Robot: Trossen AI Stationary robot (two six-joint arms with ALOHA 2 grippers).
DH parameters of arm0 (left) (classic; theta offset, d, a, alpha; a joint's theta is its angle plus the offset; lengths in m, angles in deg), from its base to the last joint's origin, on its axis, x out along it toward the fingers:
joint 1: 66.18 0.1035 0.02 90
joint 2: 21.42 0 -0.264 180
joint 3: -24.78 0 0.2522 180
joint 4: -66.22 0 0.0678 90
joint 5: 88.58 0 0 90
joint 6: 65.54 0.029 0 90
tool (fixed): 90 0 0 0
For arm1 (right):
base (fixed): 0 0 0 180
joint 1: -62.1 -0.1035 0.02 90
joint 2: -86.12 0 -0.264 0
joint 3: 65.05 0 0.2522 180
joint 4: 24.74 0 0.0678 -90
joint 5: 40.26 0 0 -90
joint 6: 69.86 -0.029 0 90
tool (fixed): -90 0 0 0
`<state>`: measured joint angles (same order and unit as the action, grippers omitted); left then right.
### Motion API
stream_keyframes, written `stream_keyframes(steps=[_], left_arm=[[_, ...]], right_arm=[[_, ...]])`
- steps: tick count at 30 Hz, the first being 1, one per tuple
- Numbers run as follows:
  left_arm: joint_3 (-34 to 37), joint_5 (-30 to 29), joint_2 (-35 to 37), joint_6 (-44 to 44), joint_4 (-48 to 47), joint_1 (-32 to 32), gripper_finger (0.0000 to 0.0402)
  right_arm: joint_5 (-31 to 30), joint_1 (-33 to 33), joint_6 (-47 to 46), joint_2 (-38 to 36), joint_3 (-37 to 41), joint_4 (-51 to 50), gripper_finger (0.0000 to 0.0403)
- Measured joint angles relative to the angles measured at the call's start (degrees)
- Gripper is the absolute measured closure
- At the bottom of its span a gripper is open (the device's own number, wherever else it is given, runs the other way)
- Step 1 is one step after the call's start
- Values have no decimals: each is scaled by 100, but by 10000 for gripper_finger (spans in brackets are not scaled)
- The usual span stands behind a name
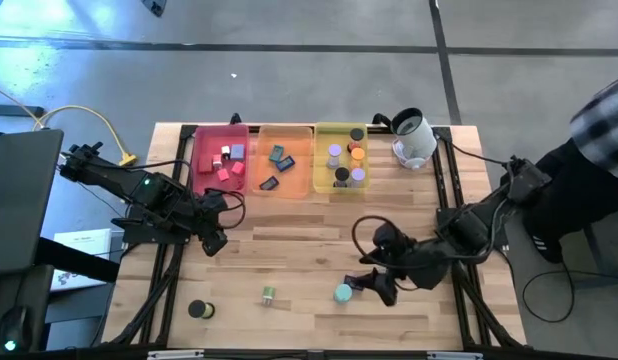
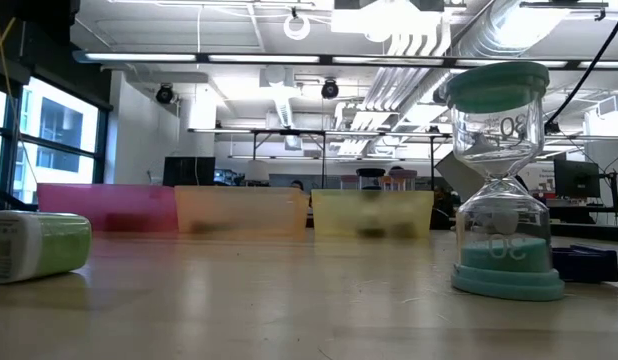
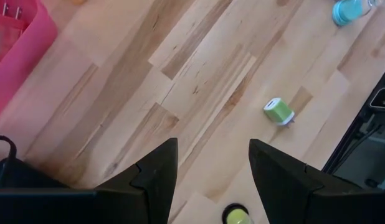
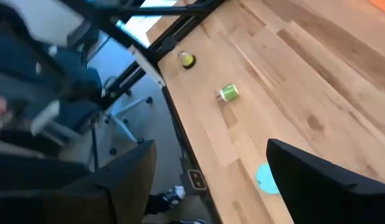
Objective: Pick & Place Office items
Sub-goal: Put the light green hourglass into the yellow bin
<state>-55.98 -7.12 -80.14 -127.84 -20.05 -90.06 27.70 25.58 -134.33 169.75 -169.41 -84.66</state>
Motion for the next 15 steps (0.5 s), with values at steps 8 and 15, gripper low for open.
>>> stream_keyframes(steps=[8, 15], left_arm=[[0, -3, 0, 106, -84, 0, 211], [0, -18, 0, 233, -81, 0, 211]], right_arm=[[386, 355, -436, -2, -4, -17, 110], [402, 405, -340, 15, -4, 5, 107]])
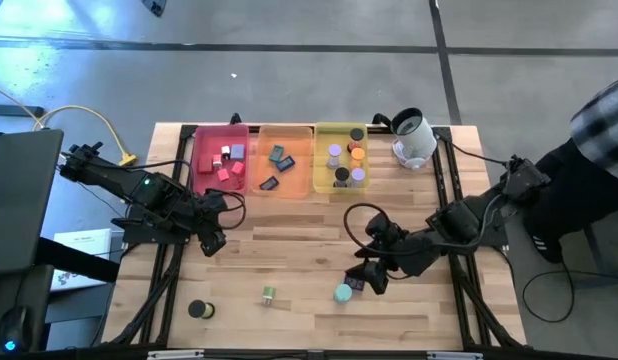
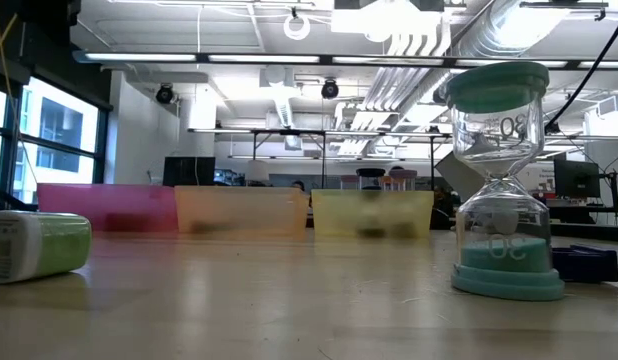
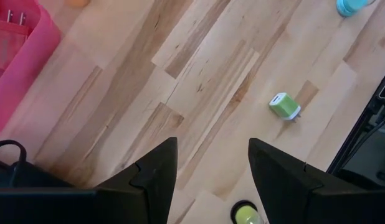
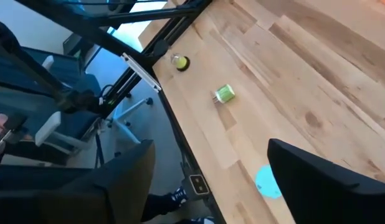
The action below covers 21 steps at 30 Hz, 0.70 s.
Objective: Pick & Place Office items
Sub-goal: Put the light green hourglass into the yellow bin
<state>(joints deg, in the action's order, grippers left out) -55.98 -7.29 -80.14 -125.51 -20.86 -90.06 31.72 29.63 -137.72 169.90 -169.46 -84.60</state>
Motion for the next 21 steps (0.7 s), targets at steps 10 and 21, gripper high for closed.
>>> stream_keyframes(steps=[10, 21], left_arm=[[0, -45, 0, 82, 0, 2, 211], [0, -43, 0, 112, 0, 2, 211]], right_arm=[[-267, 0, 367, 0, 0, 168, 9], [-94, -37, 469, 106, -4, 566, 36]])
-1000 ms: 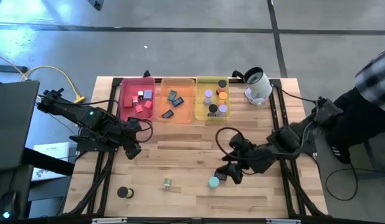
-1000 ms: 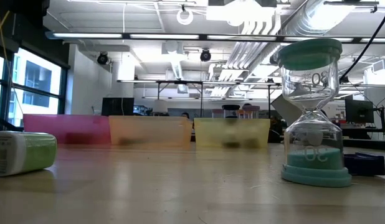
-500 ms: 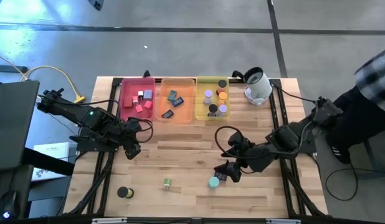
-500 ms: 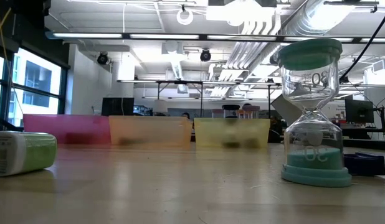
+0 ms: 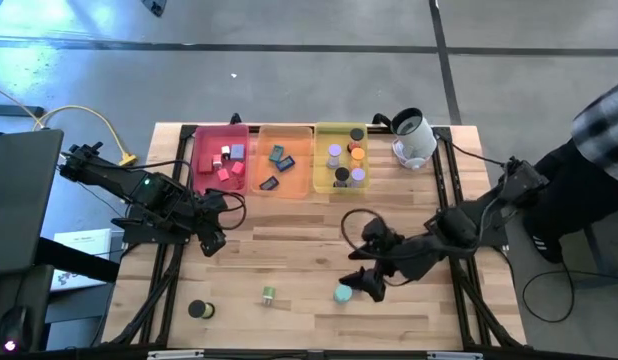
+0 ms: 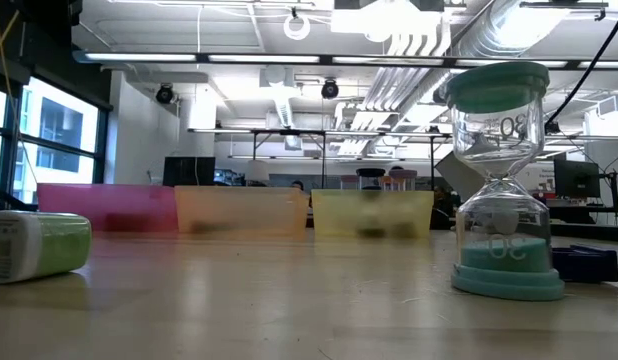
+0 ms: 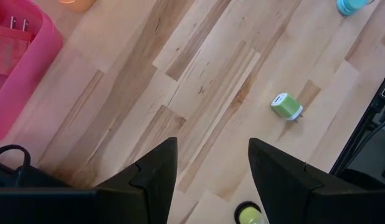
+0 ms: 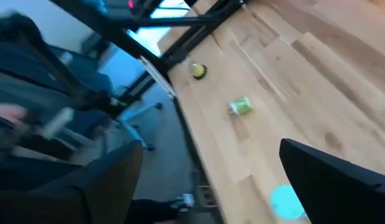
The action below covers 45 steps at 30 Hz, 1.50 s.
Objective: Pick & Place Office items
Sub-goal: Put the light green hourglass into the yellow bin
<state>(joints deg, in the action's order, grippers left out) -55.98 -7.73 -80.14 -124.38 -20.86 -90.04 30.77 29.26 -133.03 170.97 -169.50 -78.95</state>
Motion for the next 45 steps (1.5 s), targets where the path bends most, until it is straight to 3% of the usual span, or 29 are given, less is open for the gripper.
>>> stream_keyframes(steps=[7, 13, 23, 29, 39, 45], left_arm=[[0, 2, 2, -3, 0, 0, 211], [0, 4, 2, -101, 0, 0, 211], [2, 13, 2, -203, 0, 0, 211], [2, 22, 2, -206, 0, 0, 211], [2, 51, 2, -225, 1, 0, 211], [2, 154, 2, -250, 2, 0, 211]], right_arm=[[-35, 13, 748, 560, 2, -170, 51], [25, 9, 764, 1135, 13, -743, 70], [1228, 35, 189, 1875, 13, -917, 80], [1216, 161, 35, 2046, 13, -904, 80], [1568, 341, -1283, 2047, 11, -1286, 80], [1634, 333, -1363, 2110, 11, -1285, 80]])
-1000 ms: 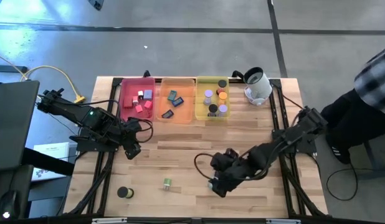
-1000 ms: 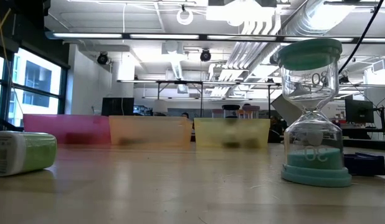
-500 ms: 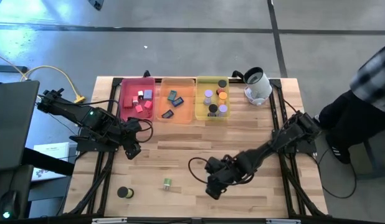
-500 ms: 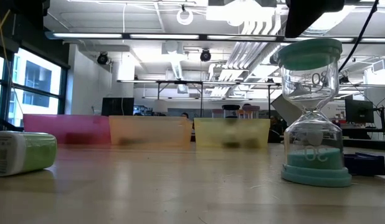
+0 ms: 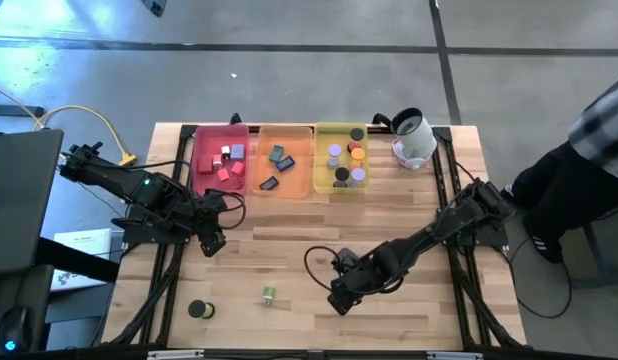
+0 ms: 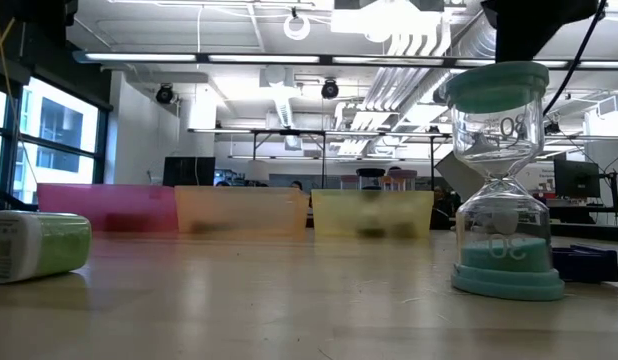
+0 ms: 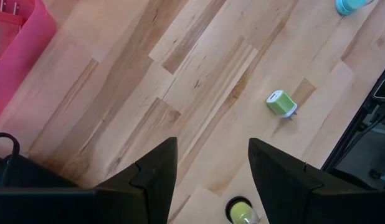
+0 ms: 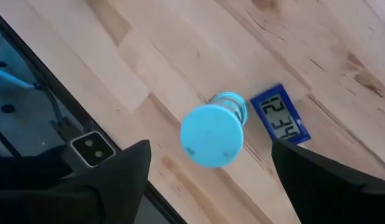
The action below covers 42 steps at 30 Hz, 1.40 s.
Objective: Pick & Place Office items
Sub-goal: Put the light green hourglass into the yellow bin
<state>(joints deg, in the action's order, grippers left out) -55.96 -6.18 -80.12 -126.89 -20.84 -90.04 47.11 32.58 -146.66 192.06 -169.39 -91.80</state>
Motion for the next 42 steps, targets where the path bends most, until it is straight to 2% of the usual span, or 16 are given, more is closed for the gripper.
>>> stream_keyframes(steps=[32, 42], left_arm=[[0, -12, 0, -14, 4, 0, 211], [0, -19, -1, -21, 4, 0, 211]], right_arm=[[-32, 28, 588, 459, 0, 135, 80], [194, 26, 625, 686, 2, 240, 80]])
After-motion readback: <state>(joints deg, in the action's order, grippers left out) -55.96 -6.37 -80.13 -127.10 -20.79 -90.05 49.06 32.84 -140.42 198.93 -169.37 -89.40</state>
